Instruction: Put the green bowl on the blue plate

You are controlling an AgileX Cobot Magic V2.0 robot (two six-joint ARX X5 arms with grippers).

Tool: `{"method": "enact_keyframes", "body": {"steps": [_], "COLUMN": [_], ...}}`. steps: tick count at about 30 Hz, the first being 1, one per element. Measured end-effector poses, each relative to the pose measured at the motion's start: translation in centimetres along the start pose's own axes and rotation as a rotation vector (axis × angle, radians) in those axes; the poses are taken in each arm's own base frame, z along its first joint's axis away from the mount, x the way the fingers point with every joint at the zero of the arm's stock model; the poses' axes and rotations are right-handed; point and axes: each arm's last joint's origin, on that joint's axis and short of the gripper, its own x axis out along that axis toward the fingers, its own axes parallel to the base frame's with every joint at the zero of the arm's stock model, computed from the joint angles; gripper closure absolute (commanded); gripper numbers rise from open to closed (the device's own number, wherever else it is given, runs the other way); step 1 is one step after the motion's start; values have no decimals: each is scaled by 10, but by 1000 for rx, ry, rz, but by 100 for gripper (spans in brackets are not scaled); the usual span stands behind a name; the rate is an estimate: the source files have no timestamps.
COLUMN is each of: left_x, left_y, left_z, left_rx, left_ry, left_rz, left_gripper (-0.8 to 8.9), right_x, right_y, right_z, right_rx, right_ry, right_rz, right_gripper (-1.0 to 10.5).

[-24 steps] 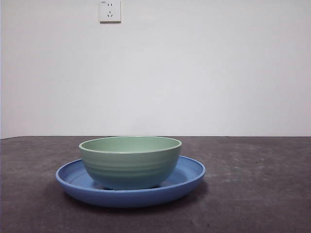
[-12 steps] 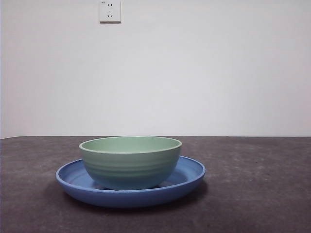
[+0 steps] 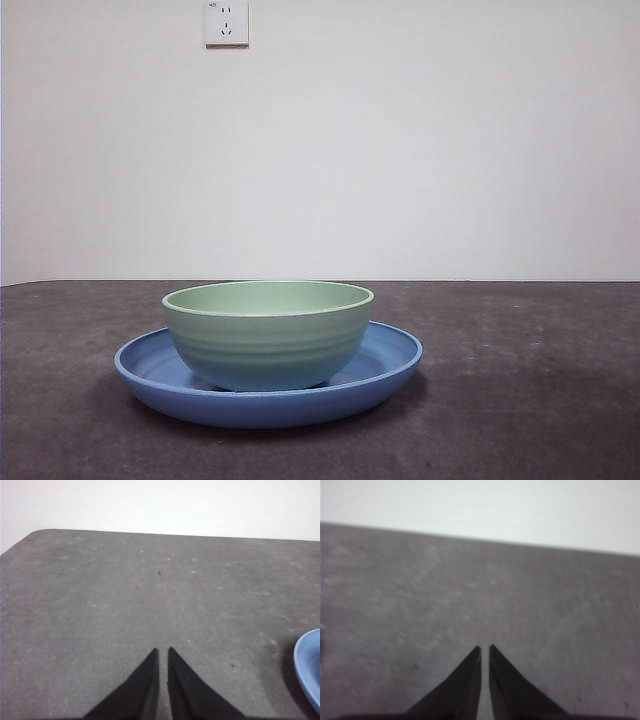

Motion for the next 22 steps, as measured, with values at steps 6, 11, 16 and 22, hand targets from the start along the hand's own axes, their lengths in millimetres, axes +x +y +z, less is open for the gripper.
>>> {"method": "enact_keyframes", "body": {"steps": [6,11,16,22], "left_x": [0,0,0,0], "left_y": [0,0,0,0], "left_z": [0,0,0,0], "left_rx": [0,0,0,0], "left_ry": [0,0,0,0], "left_rz": [0,0,0,0], "left_gripper": [786,786,786,786], "right_x": [6,8,8,8], "right_y": [-2,-2,-2,-2], "right_z": [-15,-18,-18,-18], "right_rx": [4,3,2,2], "right_ry": [38,20,4,3], "right_rz": [-39,-47,-47,-47], "right_gripper": [924,924,924,924]}}
